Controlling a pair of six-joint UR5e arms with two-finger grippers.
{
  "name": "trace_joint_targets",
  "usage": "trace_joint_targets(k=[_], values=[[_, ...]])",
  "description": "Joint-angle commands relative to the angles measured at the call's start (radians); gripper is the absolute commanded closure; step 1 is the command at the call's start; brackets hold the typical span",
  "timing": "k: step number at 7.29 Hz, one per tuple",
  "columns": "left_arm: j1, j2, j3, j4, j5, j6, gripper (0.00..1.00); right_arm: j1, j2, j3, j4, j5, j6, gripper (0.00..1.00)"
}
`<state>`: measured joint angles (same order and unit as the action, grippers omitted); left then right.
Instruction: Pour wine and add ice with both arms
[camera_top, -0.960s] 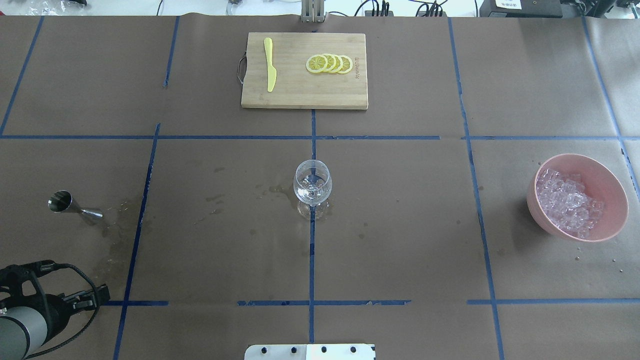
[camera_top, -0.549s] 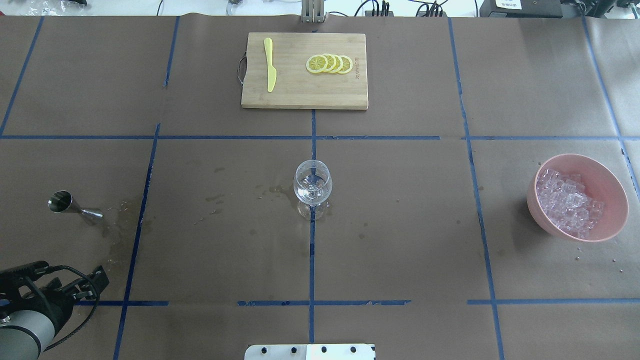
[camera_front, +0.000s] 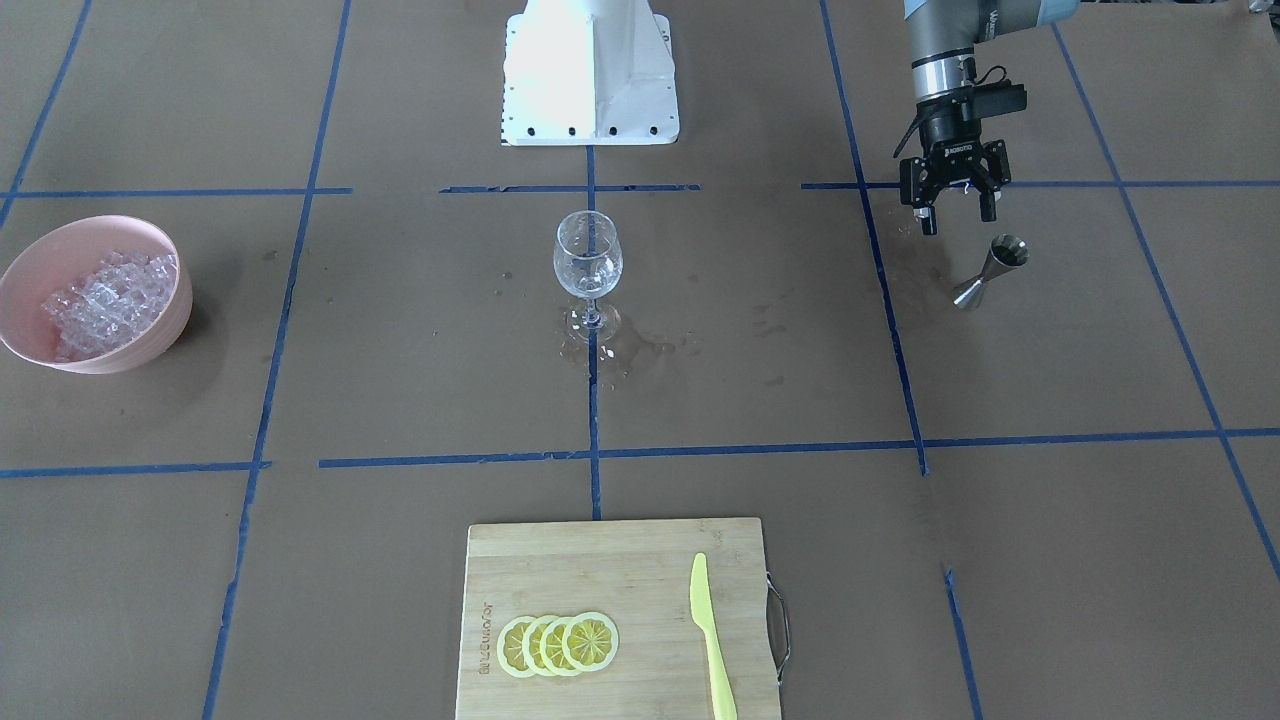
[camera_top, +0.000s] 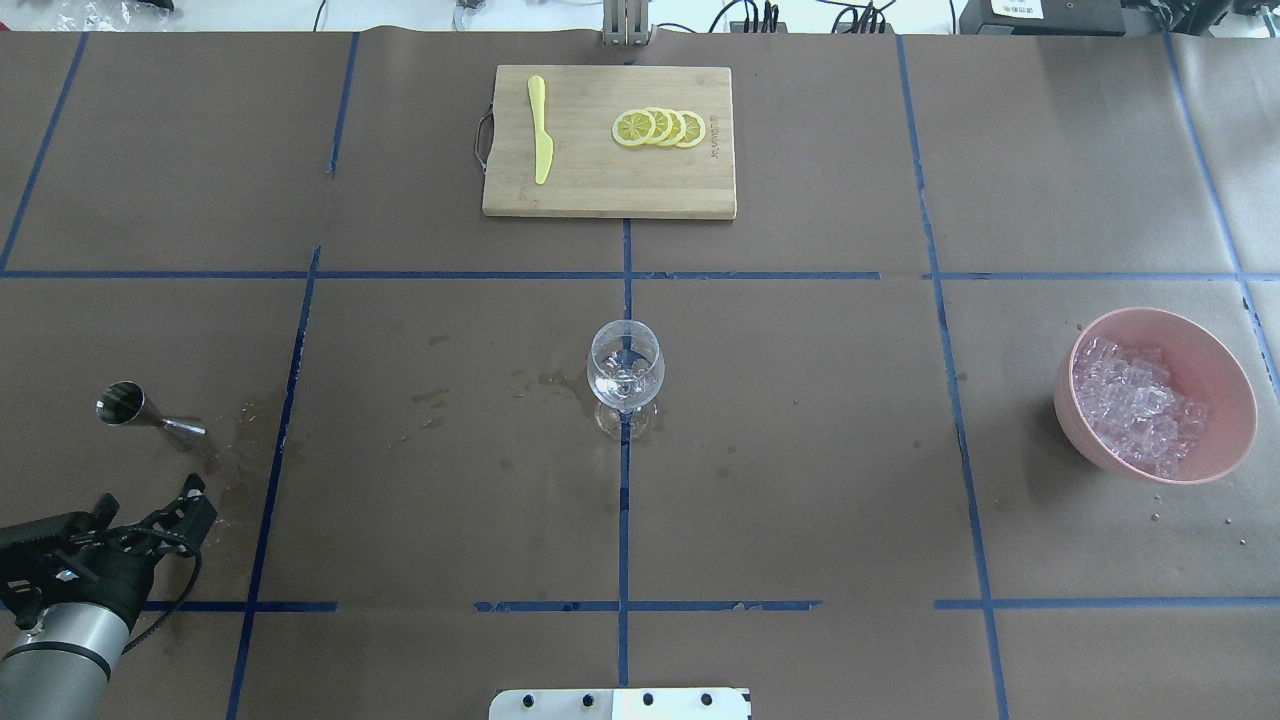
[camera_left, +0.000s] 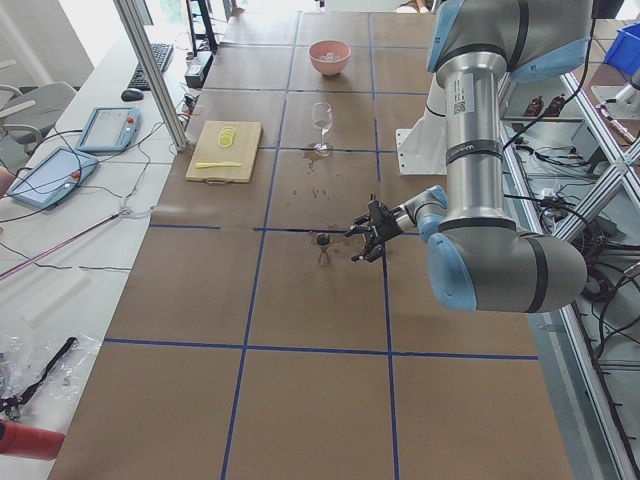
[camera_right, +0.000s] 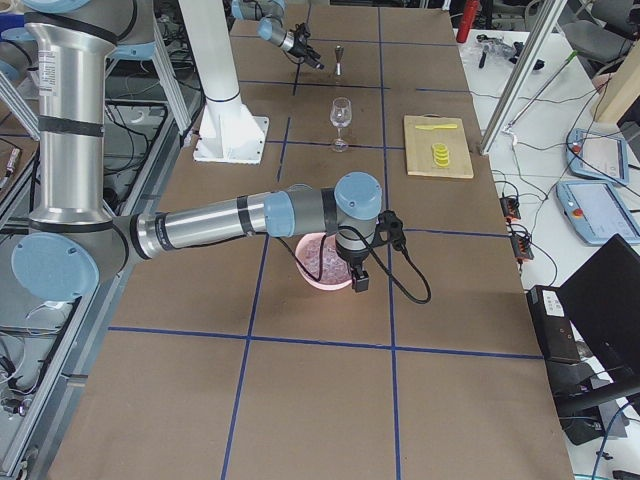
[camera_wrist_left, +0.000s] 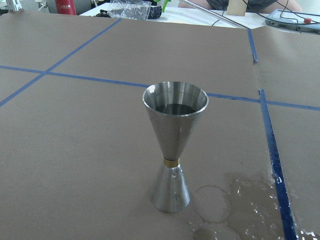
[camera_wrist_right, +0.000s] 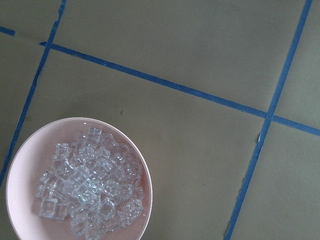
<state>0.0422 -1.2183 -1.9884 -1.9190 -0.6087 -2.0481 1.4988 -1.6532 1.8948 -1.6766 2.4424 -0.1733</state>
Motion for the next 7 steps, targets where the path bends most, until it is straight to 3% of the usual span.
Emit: trace_joint_targets(k=[1,5,7], values=[[-0.004,-0.024,0.069,-0.011,0.010,0.006,0.11,0.000,0.001,0.001,0.000,0.000,0.000,0.00],[-0.082,-0.027,0.106,-0.032,0.047,0.032,0.16,0.000,0.003,0.006,0.000,0.000,0.000,0.00],[-0.111,-0.090,0.108,-0.061,0.107,0.100,0.16,0.000,0.009,0.001,0.000,0.000,0.000,0.00]])
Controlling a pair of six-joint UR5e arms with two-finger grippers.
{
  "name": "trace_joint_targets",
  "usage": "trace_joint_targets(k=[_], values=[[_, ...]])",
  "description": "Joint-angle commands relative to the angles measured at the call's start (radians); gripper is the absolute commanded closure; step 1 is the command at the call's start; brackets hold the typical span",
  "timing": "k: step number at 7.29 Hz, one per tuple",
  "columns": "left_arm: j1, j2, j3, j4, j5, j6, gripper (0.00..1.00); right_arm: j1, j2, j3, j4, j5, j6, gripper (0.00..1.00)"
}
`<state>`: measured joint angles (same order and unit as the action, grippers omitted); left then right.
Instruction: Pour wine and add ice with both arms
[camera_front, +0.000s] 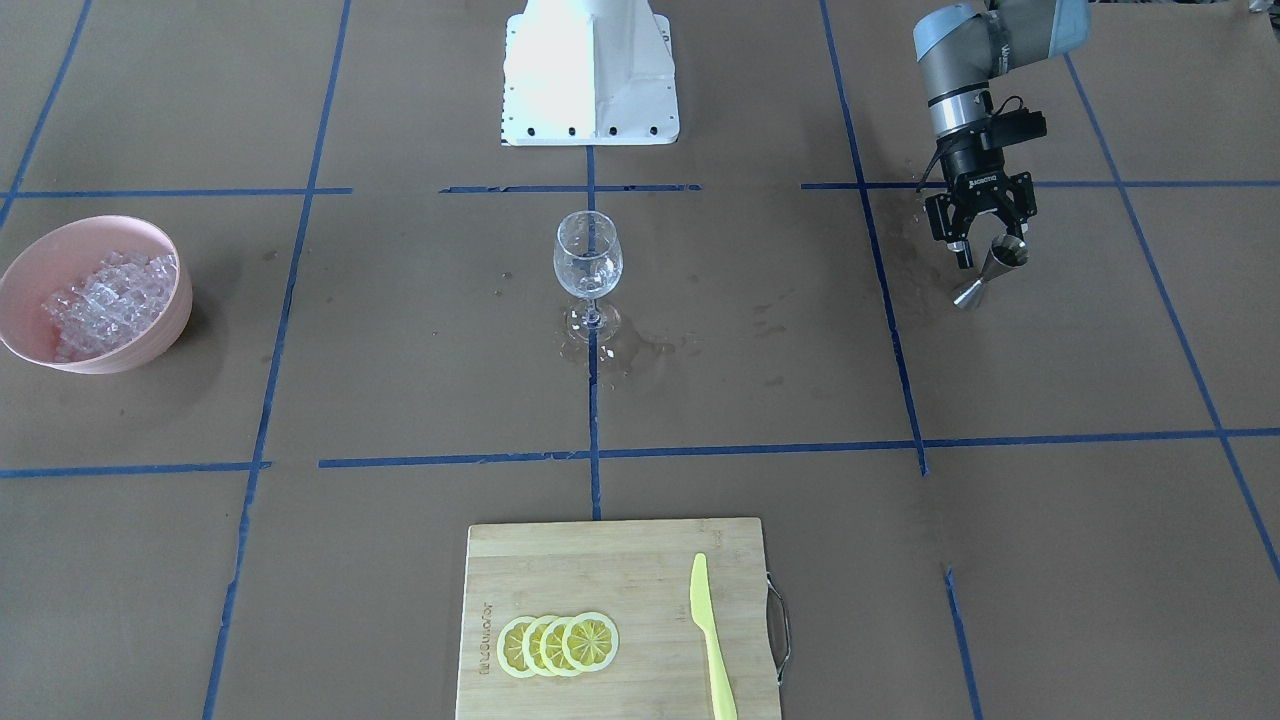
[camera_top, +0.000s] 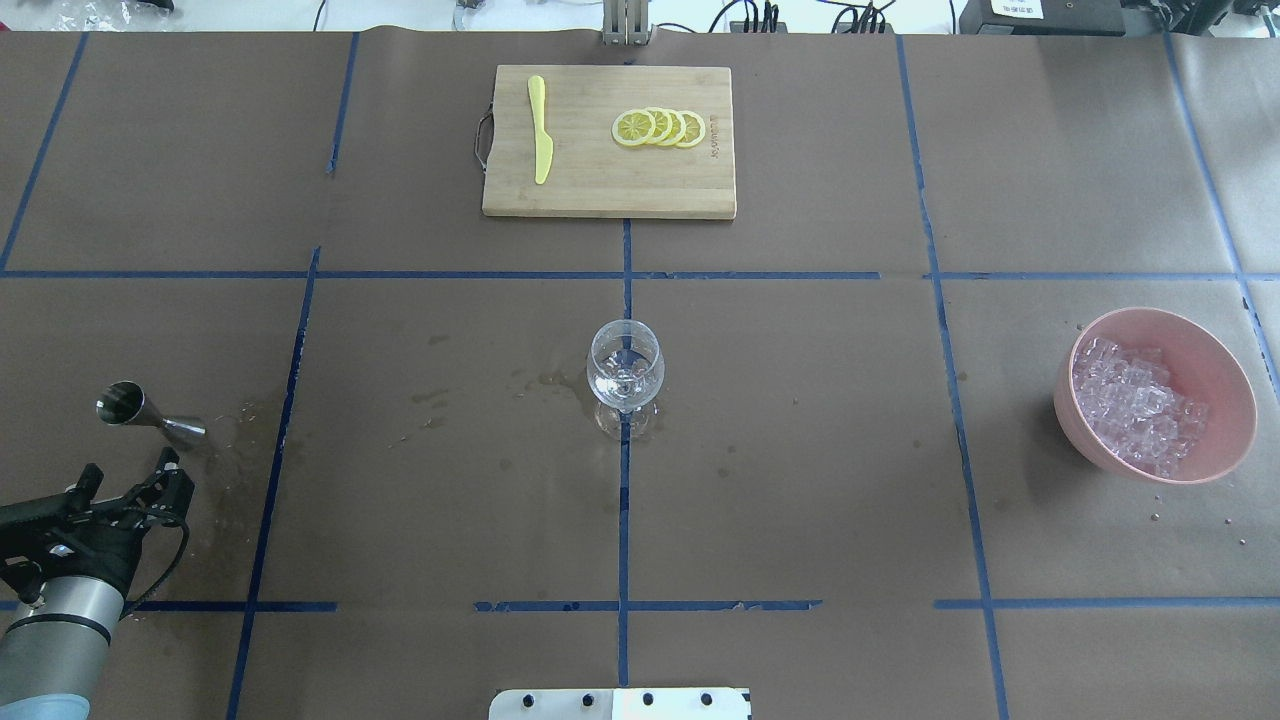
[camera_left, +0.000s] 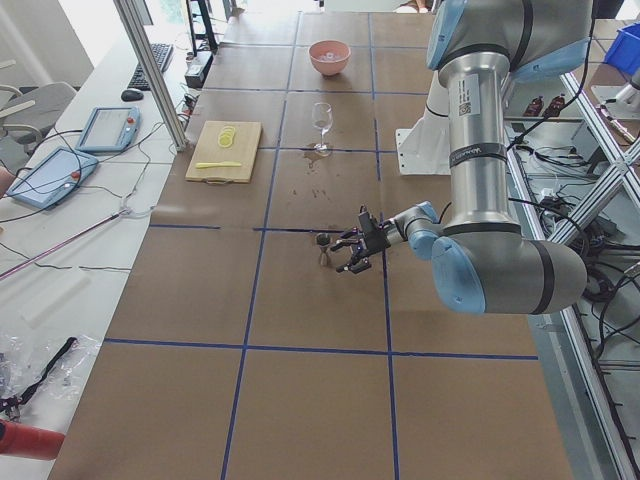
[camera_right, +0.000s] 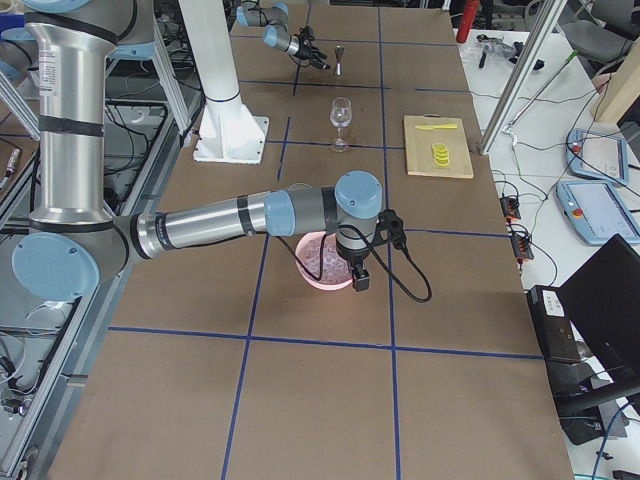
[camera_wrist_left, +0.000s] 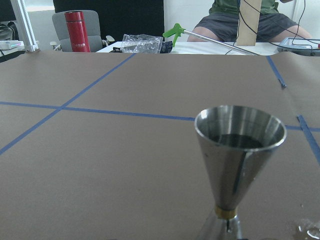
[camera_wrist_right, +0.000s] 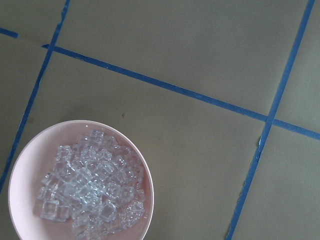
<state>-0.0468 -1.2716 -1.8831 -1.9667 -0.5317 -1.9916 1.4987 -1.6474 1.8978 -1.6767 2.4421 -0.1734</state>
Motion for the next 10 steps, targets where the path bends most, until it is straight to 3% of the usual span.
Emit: trace_joint_targets(k=[1,5,8,10], values=[[-0.030,-0.067,0.010,-0.015,0.048,0.047,0.16,0.000,0.003,-0.003,0.000,0.000,0.000,0.00],[-0.070,-0.075,0.074,-0.015,0.052,0.063,0.18,0.000,0.003,-0.011,-0.002,-0.002,0.000,0.00],[-0.070,-0.095,0.104,-0.015,0.052,0.063,0.25,0.000,0.003,-0.011,-0.002,-0.002,0.000,0.00],[-0.071,-0.094,0.102,-0.015,0.053,0.063,0.45,0.000,0.003,-0.009,-0.002,-0.002,0.000,0.00]])
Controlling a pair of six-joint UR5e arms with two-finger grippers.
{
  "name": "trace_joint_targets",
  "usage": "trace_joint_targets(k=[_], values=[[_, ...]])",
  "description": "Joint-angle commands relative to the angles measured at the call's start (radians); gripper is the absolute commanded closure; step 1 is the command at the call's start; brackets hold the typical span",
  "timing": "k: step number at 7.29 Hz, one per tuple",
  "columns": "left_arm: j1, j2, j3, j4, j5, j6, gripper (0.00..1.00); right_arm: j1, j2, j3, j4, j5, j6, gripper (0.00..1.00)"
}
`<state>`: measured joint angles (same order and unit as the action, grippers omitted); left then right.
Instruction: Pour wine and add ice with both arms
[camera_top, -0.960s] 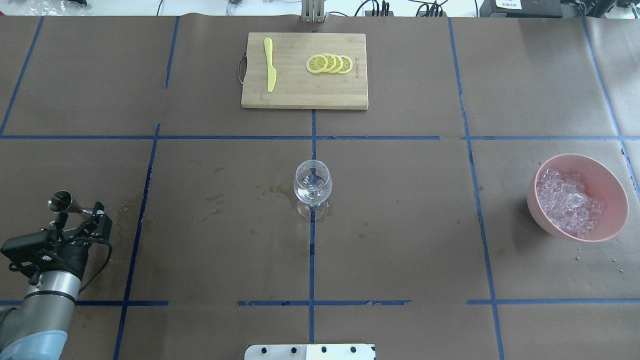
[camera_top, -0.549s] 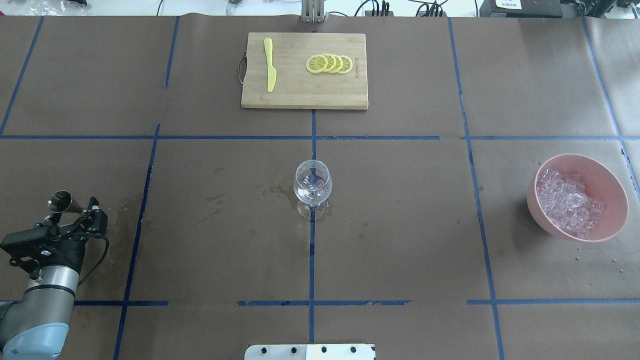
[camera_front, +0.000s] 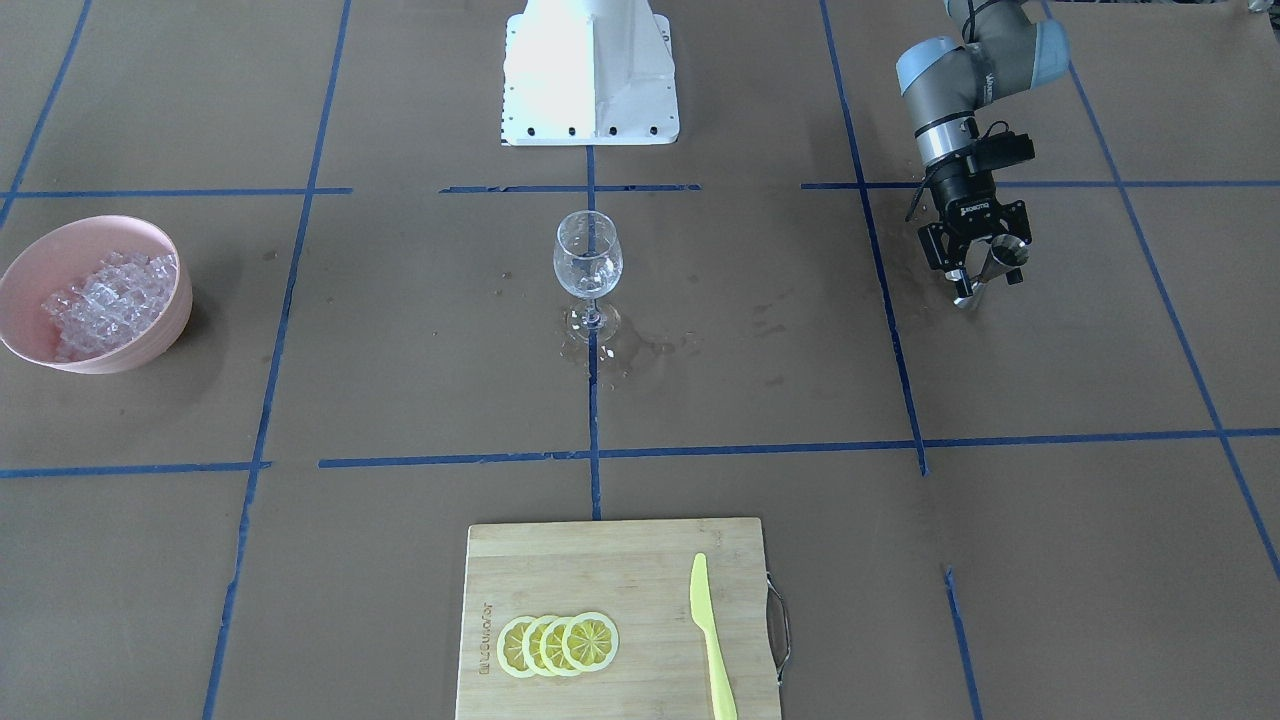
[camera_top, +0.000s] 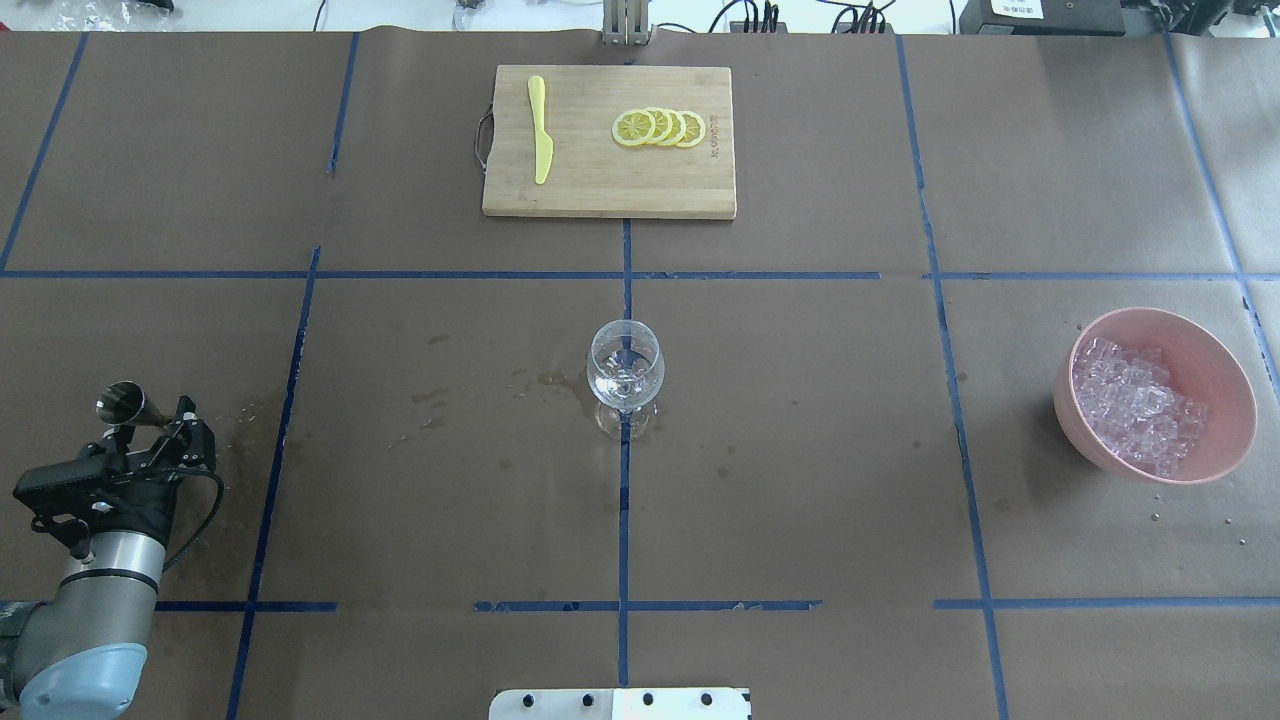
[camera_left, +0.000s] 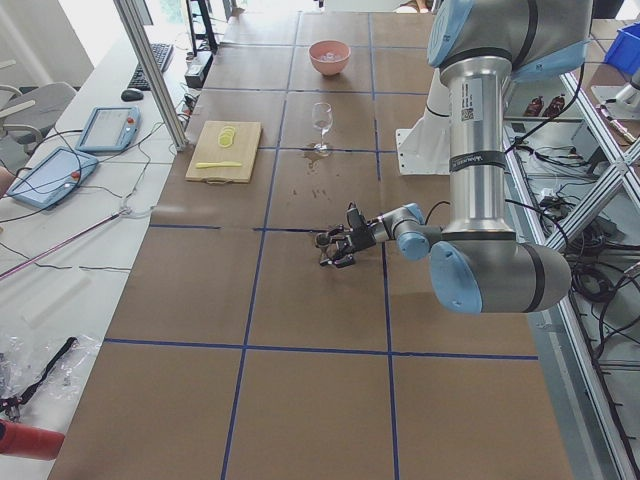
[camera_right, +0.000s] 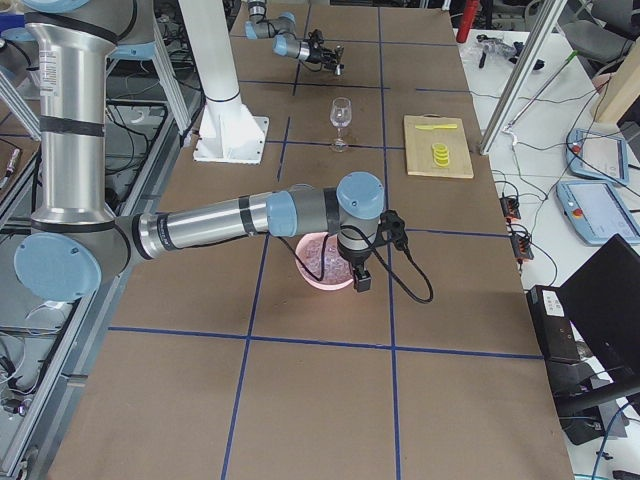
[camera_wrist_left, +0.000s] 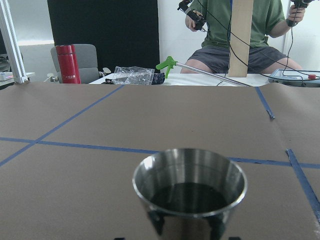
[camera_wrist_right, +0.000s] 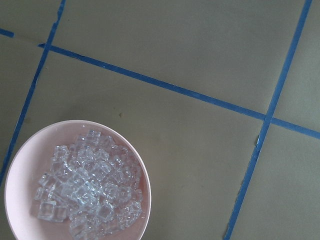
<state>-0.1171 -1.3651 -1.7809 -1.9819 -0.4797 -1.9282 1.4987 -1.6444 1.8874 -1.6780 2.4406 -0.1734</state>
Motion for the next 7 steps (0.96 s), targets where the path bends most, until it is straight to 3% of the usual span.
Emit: trace_joint_targets(k=[1,2,4,5,7], values=[[-0.001,0.000,-0.002,0.000,0.000,0.000,0.68,0.000,0.000,-0.001,0.000,0.000,0.000,0.00],[-0.003,0.001,-0.006,0.000,0.000,0.003,0.99,0.000,0.000,-0.001,0.000,0.000,0.000,0.00],[-0.004,-0.002,-0.026,-0.026,0.000,0.088,1.00,0.000,0.000,0.002,0.001,0.000,0.002,0.00],[-0.015,0.006,-0.029,-0.137,0.000,0.112,1.00,0.000,0.000,0.001,0.000,0.000,0.002,0.00],[-0.021,0.000,-0.041,-0.376,0.021,0.412,1.00,0.000,0.000,0.002,0.001,0.000,0.000,0.00]])
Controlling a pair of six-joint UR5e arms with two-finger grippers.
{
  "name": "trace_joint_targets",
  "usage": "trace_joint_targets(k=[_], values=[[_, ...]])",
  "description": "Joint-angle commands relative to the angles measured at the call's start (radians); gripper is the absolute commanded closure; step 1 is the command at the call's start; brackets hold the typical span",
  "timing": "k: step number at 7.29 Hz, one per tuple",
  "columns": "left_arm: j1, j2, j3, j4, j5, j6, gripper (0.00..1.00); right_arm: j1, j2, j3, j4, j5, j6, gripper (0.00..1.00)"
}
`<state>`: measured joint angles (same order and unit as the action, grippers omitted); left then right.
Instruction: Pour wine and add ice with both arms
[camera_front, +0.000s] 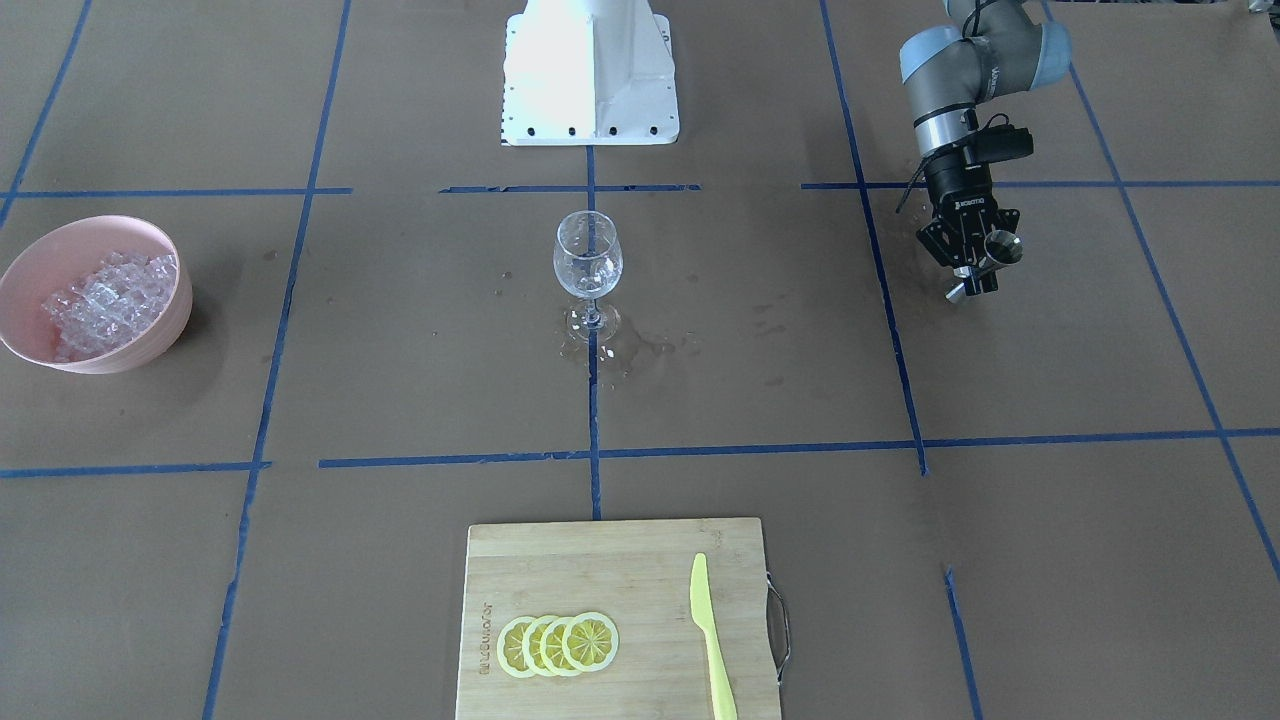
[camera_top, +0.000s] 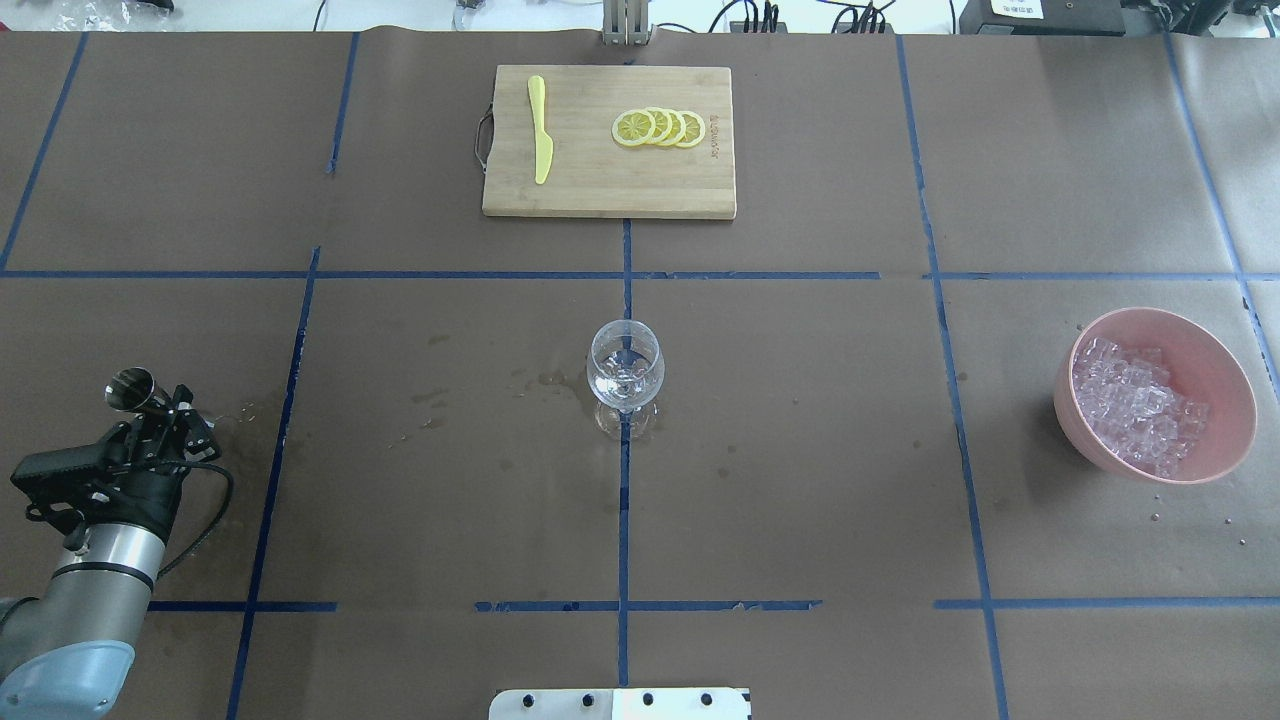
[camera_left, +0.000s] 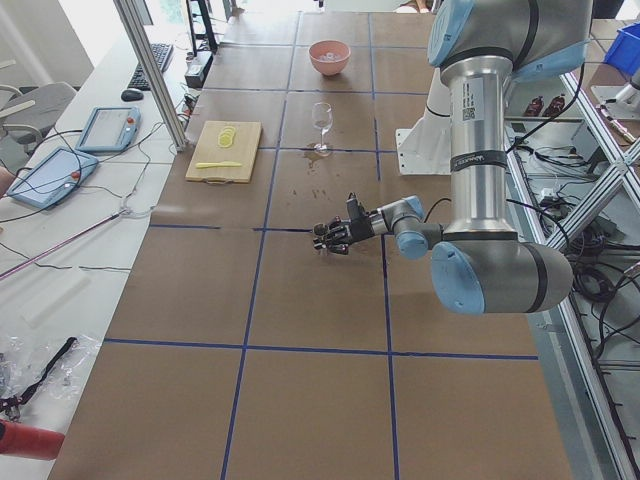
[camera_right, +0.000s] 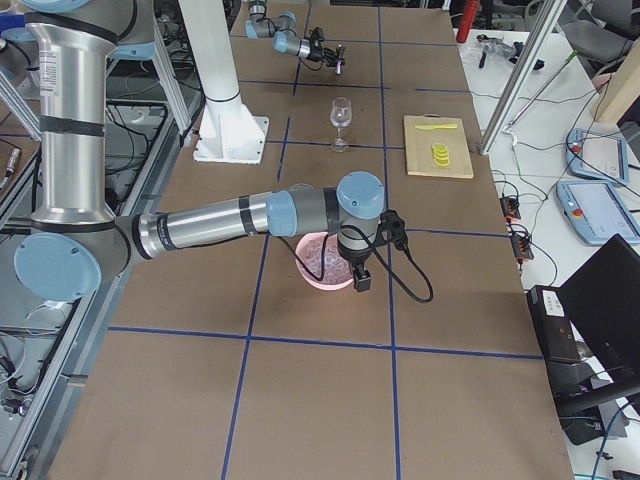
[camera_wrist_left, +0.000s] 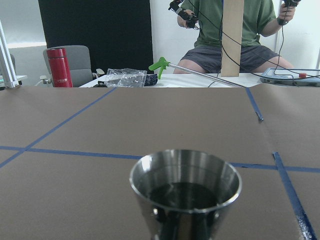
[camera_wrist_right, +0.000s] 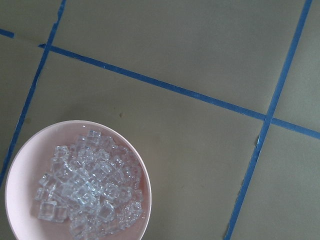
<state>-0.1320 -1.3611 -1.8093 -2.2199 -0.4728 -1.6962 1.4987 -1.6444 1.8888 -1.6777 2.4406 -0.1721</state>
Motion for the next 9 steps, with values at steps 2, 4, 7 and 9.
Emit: trace_joint_targets(k=[2,4,7,9], values=[[-0.014,-0.048,-0.031,-0.403,0.014,0.500,1.00,0.000,0.000,0.003,0.000,0.000,0.000,0.00],[-0.014,-0.308,-0.057,-0.449,0.016,0.785,1.00,0.000,0.002,0.004,0.001,0.000,0.000,0.00],[-0.003,-0.473,-0.051,-0.436,0.013,1.134,1.00,0.000,0.009,0.000,0.000,-0.002,0.000,0.00],[0.000,-0.526,-0.039,-0.432,0.010,1.392,1.00,0.002,0.009,0.000,0.000,-0.002,0.000,0.00]])
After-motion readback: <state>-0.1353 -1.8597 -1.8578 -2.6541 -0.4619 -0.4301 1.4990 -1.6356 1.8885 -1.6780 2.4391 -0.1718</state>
